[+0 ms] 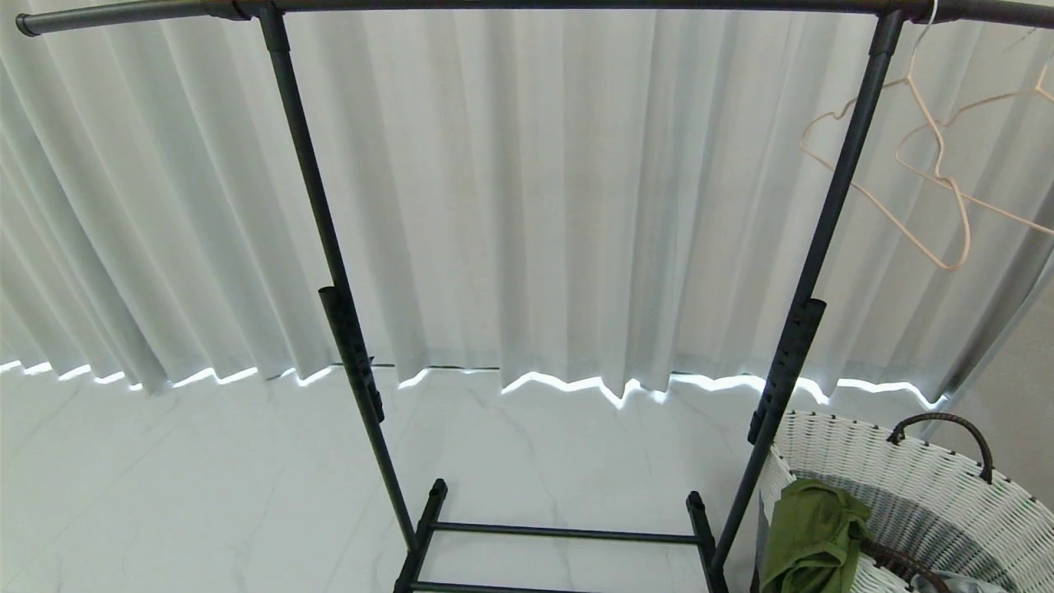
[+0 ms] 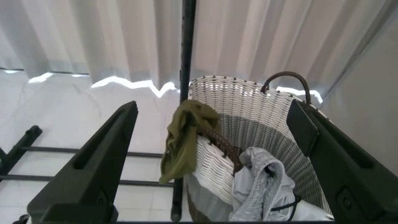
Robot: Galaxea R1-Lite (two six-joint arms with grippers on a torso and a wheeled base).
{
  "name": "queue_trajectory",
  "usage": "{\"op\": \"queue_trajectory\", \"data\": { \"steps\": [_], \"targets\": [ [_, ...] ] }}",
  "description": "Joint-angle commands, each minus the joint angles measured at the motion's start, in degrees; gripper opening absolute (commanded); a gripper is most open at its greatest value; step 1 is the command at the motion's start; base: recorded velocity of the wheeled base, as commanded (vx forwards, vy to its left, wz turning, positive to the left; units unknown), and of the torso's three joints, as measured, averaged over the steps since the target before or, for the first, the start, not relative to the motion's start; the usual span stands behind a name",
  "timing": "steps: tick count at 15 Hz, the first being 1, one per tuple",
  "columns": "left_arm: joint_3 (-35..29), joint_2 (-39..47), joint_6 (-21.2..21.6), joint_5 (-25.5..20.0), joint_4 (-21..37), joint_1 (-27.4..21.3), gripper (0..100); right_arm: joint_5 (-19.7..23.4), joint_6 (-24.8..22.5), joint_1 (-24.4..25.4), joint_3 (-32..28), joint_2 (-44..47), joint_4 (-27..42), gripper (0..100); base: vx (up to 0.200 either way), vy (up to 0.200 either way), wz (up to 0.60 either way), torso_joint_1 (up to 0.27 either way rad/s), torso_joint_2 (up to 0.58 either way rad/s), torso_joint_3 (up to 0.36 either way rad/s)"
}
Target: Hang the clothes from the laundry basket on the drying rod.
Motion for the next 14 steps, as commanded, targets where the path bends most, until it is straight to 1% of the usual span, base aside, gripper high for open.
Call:
{"op": "queue_trajectory", "data": {
  "steps": [1, 13, 14],
  "targets": [
    [0.0, 0.0, 0.0, 0.0, 0.0, 0.0, 100, 0.0, 0.1, 0.0, 0.0, 0.0, 0.0, 100, 0.000, 0.000, -0.60, 0.007, 0.00, 0.002],
    [0.0, 0.0, 0.0, 0.0, 0.0, 0.0, 100, 0.0, 0.2, 0.0, 0.0, 0.0, 0.0, 100, 0.000, 0.000, 0.00, 0.000, 0.00, 0.000],
    [0.0, 0.0, 0.0, 0.0, 0.0, 0.0, 100, 0.0, -0.3, 0.0, 0.0, 0.0, 0.0, 100, 0.000, 0.000, 0.00, 0.000, 0.00, 0.000]
  ]
}}
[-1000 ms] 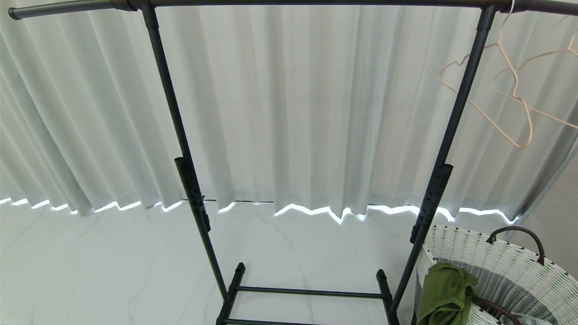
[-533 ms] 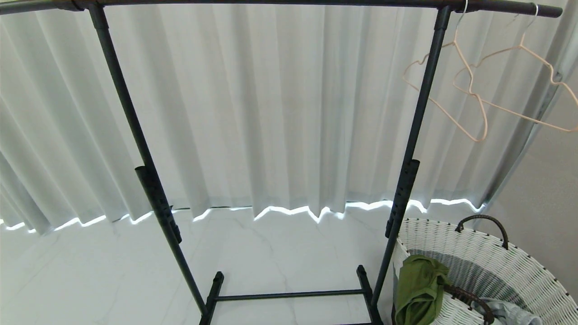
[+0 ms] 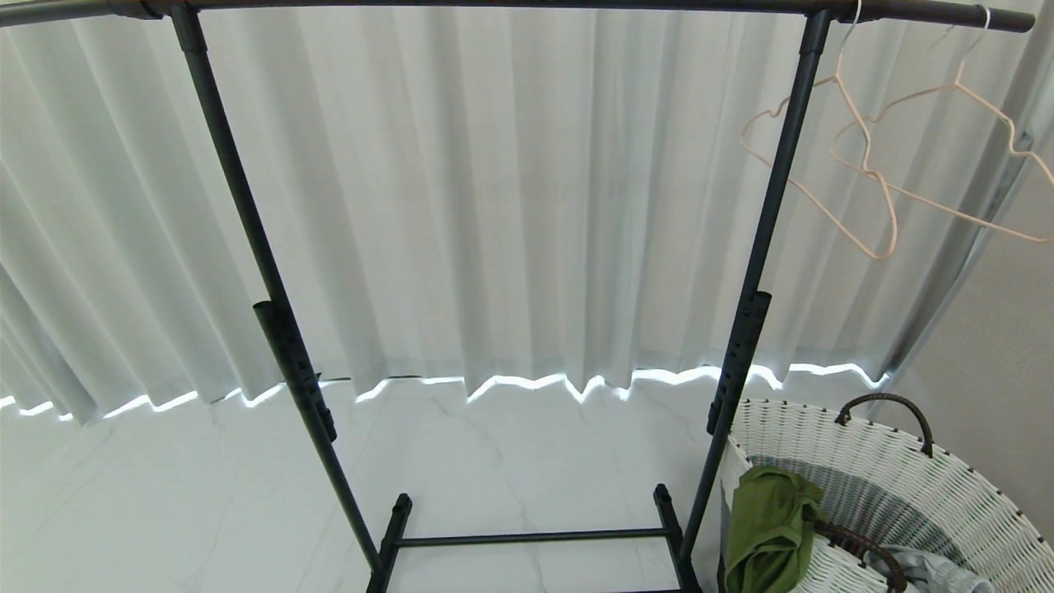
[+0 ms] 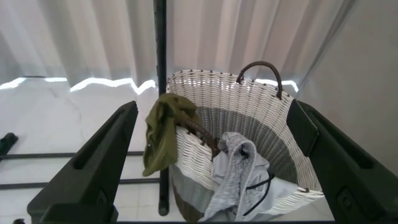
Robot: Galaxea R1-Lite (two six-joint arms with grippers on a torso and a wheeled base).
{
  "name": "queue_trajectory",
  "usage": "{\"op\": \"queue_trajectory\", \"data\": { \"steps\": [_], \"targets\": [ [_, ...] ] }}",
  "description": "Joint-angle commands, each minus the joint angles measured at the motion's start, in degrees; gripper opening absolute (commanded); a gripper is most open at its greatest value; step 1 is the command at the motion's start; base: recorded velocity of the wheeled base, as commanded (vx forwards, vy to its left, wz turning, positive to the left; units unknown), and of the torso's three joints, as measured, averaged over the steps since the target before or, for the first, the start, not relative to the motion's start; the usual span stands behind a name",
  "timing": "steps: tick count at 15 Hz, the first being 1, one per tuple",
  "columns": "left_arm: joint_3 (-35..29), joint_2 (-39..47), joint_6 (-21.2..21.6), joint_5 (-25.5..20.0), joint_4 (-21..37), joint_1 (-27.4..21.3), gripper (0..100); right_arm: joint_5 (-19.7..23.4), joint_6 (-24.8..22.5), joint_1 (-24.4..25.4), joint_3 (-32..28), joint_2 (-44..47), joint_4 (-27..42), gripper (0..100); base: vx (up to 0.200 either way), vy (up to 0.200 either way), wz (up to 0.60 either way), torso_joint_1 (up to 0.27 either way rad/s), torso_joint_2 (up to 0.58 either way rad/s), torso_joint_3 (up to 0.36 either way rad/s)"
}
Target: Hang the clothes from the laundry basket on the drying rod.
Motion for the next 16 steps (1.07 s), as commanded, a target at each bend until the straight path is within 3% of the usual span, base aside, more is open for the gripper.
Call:
{"op": "queue_trajectory", "data": {
  "steps": [1, 4, 12, 14, 16],
  "targets": [
    [0.0, 0.0, 0.0, 0.0, 0.0, 0.0, 100, 0.0, -0.3, 0.0, 0.0, 0.0, 0.0, 100, 0.000, -0.200, 0.00, -0.002, 0.00, 0.007],
    [0.0, 0.0, -0.1, 0.0, 0.0, 0.0, 100, 0.0, 0.5, 0.0, 0.0, 0.0, 0.0, 100, 0.000, -0.200, 0.00, 0.002, 0.00, 0.002],
    [0.0, 0.0, 0.0, 0.0, 0.0, 0.0, 100, 0.0, 0.4, 0.0, 0.0, 0.0, -0.1, 100, 0.000, 0.000, 0.00, 0.000, 0.00, 0.000],
    [0.0, 0.0, 0.0, 0.0, 0.0, 0.0, 100, 0.0, -2.0, 0.0, -0.1, 0.0, -1.5, 100, 0.000, 0.000, 0.00, 0.000, 0.00, 0.000],
    [0.0, 0.0, 0.0, 0.0, 0.0, 0.0, 100, 1.8, -2.5, 1.2, -12.4, 3.4, -0.4, 100, 0.000, 0.000, 0.00, 0.000, 0.00, 0.000]
  ]
}}
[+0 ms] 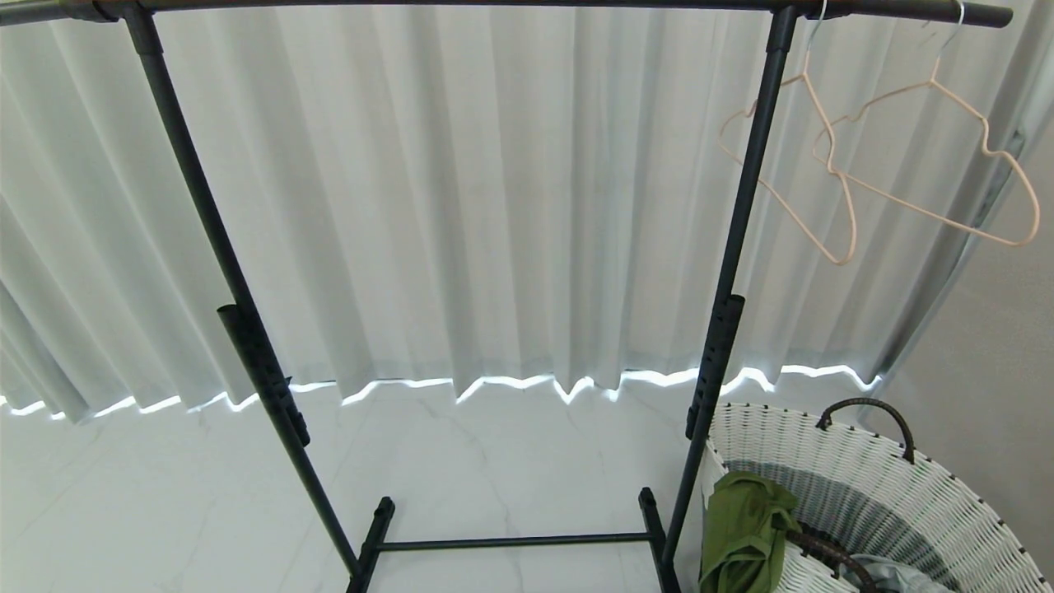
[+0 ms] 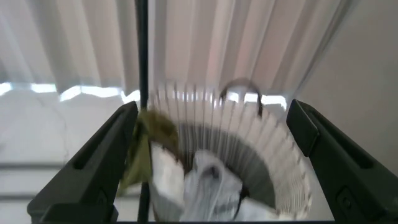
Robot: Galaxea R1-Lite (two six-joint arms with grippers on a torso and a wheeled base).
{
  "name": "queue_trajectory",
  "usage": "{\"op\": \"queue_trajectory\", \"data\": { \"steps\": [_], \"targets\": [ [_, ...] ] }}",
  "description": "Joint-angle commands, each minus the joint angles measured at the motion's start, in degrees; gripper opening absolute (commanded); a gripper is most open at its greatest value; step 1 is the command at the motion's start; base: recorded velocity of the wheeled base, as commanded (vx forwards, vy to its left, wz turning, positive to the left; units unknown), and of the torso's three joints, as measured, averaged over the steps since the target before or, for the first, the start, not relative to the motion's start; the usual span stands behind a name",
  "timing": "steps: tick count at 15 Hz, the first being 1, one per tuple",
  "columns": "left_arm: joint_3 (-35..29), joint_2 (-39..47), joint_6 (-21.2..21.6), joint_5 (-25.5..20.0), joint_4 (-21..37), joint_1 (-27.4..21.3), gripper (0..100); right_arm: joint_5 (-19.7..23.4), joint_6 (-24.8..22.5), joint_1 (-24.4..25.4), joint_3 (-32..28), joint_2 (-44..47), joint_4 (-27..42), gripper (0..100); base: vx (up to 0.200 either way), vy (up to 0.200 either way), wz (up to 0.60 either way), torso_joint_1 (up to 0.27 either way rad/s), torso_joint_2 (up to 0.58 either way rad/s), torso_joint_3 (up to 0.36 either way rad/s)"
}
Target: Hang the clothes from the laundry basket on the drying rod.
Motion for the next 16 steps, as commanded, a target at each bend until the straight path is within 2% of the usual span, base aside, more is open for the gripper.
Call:
{"op": "queue_trajectory", "data": {
  "steps": [1, 2, 4, 5, 7, 8, 11, 13, 16],
  "targets": [
    [0.0, 0.0, 0.0, 0.0, 0.0, 0.0, 100, 0.8, -2.5, 2.1, -14.7, 6.7, 3.9, 100, 0.000, 0.000, 0.00, 0.000, 0.00, 0.000],
    [0.0, 0.0, 0.0, 0.0, 0.0, 0.0, 100, 0.6, -7.4, 2.6, -18.4, 11.2, 6.7, 100, 0.000, 0.000, 0.00, 0.000, 0.00, 0.000],
    [0.0, 0.0, 0.0, 0.0, 0.0, 0.0, 100, -1.3, -14.5, 2.3, -19.9, 20.0, 8.0, 100, 0.000, 0.000, 0.00, 0.000, 0.00, 0.000],
    [0.0, 0.0, 0.0, 0.0, 0.0, 0.0, 100, -4.8, -21.4, 2.3, -20.0, 28.4, 7.9, 100, 0.000, 0.000, 0.00, 0.000, 0.00, 0.000],
    [0.0, 0.0, 0.0, 0.0, 0.0, 0.0, 100, -10.1, -24.8, 1.4, -20.2, 39.3, 7.8, 100, 0.000, 0.000, 0.00, 0.000, 0.00, 0.000],
    [0.0, 0.0, 0.0, 0.0, 0.0, 0.0, 100, -11.2, -26.8, 0.2, -19.9, 44.4, 7.8, 100, 0.000, 0.000, 0.00, 0.000, 0.00, 0.000],
    [0.0, 0.0, 0.0, 0.0, 0.0, 0.0, 100, -11.2, -33.9, -5.2, -18.3, 59.3, 7.2, 100, 0.000, 0.000, 0.00, 0.000, 0.00, 0.000],
    [0.0, 0.0, 0.0, 0.0, 0.0, 0.0, 100, -11.2, -36.1, -6.7, -14.8, 65.5, 3.7, 100, 0.000, 0.000, 0.00, 0.000, 0.00, 0.000],
    [0.0, 0.0, 0.0, 0.0, 0.1, 0.0, 100, -11.2, -36.8, -7.1, -8.4, 69.2, -4.0, 100, 0.000, 0.000, 0.00, 0.000, 0.00, 0.000]
  ]
}}
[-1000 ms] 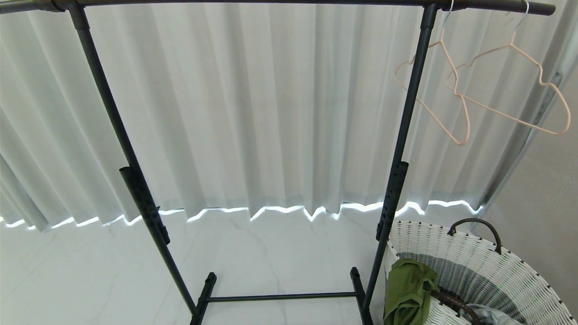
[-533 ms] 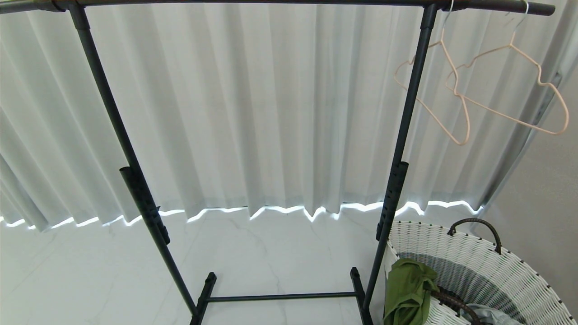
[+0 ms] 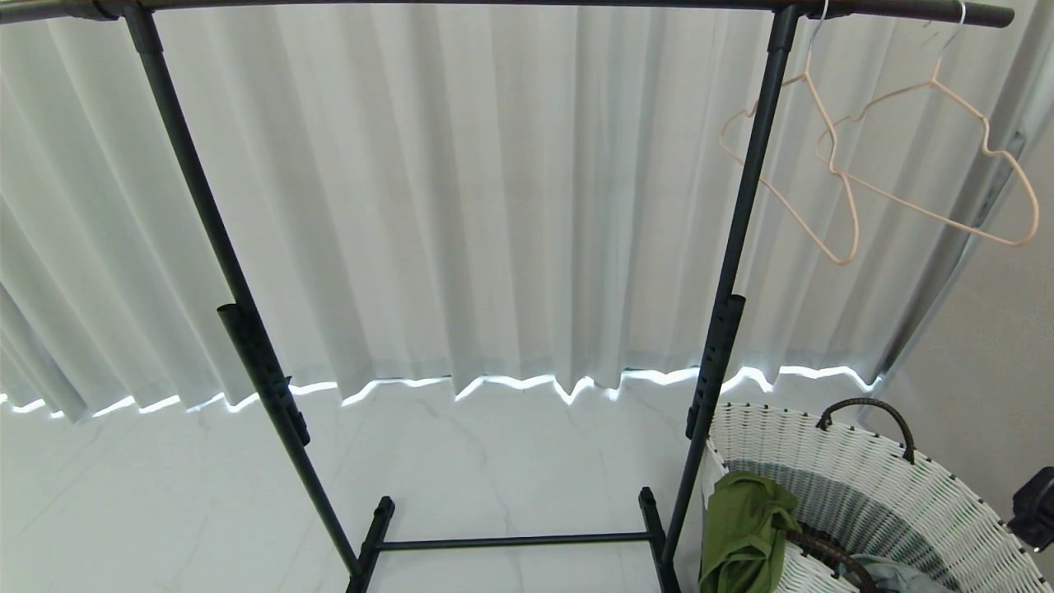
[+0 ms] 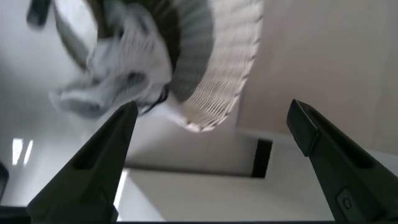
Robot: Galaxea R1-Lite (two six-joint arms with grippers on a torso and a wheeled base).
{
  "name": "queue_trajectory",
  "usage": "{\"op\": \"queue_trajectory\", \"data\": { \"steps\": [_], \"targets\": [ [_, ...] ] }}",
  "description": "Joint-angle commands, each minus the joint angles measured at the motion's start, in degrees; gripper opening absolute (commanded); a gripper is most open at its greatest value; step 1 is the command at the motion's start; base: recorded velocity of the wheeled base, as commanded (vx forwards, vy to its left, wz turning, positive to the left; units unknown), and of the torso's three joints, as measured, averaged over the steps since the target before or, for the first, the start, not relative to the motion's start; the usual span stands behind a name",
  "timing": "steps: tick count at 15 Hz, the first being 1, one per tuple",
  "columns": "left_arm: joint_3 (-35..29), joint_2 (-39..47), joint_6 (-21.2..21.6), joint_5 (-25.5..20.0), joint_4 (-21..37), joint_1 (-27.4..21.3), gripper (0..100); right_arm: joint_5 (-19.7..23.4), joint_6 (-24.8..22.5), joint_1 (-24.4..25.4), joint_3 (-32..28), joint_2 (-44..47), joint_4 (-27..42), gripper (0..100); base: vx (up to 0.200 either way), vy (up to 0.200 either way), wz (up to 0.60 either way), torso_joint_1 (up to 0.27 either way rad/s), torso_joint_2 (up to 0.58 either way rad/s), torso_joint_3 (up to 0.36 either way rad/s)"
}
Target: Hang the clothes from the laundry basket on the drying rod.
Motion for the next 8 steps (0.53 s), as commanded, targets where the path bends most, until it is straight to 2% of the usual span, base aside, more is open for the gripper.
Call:
{"op": "queue_trajectory", "data": {
  "steps": [1, 4, 7, 8],
  "targets": [
    [0.0, 0.0, 0.0, 0.0, 0.1, 0.0, 100, 0.1, -0.6, -1.2, 4.0, 7.4, -1.6, 100, 0.000, 0.000, 0.00, 0.000, 0.00, 0.000],
    [0.0, 0.0, 0.0, 0.0, 0.1, 0.0, 100, 1.5, -0.6, -2.2, 4.4, 12.9, -3.0, 100, 0.000, 0.000, 0.00, 0.000, 0.00, 0.000],
    [0.0, 0.0, 0.0, 0.0, 0.0, 0.1, 100, 4.4, -1.1, -4.7, 4.5, 24.2, -12.4, 100, 0.000, 0.000, 0.00, 0.000, 0.00, 0.000],
    [0.0, 0.0, 0.0, 0.0, 0.0, 0.0, 100, 6.6, -3.7, -6.3, 5.1, 27.8, -17.3, 100, 0.000, 0.000, 0.00, 0.000, 0.00, 0.000]
  ]
}}
